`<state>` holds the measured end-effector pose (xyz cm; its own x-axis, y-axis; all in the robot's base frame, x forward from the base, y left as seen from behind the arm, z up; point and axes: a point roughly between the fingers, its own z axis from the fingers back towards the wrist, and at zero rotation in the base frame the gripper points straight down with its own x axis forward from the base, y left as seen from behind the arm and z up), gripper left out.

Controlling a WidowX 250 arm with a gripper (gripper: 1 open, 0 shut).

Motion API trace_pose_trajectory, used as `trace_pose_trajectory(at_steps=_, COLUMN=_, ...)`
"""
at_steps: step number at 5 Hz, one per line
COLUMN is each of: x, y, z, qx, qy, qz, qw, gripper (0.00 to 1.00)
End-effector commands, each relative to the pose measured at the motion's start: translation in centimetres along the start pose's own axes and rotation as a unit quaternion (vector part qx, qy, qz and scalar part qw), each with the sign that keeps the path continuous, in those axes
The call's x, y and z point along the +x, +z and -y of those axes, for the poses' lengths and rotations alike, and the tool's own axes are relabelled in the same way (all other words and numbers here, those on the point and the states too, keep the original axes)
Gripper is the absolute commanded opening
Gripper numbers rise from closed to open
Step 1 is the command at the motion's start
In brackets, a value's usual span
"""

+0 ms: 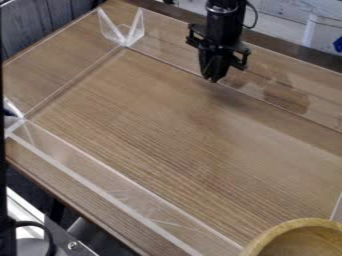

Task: Put the green block in the brown bowl

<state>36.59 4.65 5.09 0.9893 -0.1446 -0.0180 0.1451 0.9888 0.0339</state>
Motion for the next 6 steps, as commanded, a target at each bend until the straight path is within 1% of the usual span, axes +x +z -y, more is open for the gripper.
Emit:
trace_pose_trajectory(at_steps=1, x=0.94, y=3.56, z=-0.54, qx=0.021, qy=-0.005, qz=0.045, qw=0.9987, gripper=0.0)
trace_pose_trajectory(at_steps=2, x=1.19, y=3.7, z=-0.83, qx=0.028, qy=-0.013, qz=0.042, qw=0.9986, gripper=0.0)
trace_pose_trajectory(at_steps=3, x=1.16, y=3.89, z=-1.09, qx=0.035, qy=-0.022, qz=0.041, qw=0.9983, gripper=0.0)
trace_pose_trajectory(at_steps=5, x=1.23, y=3.98, z=-0.84, qx=0.014, qy=-0.041, qz=0.055, qw=0.9976, gripper=0.0)
trace_pose_trajectory(at_steps=6, x=0.9, y=4.32, z=-1.37, qx=0.022, qy=-0.048, qz=0.069, qw=0.9962, gripper=0.0)
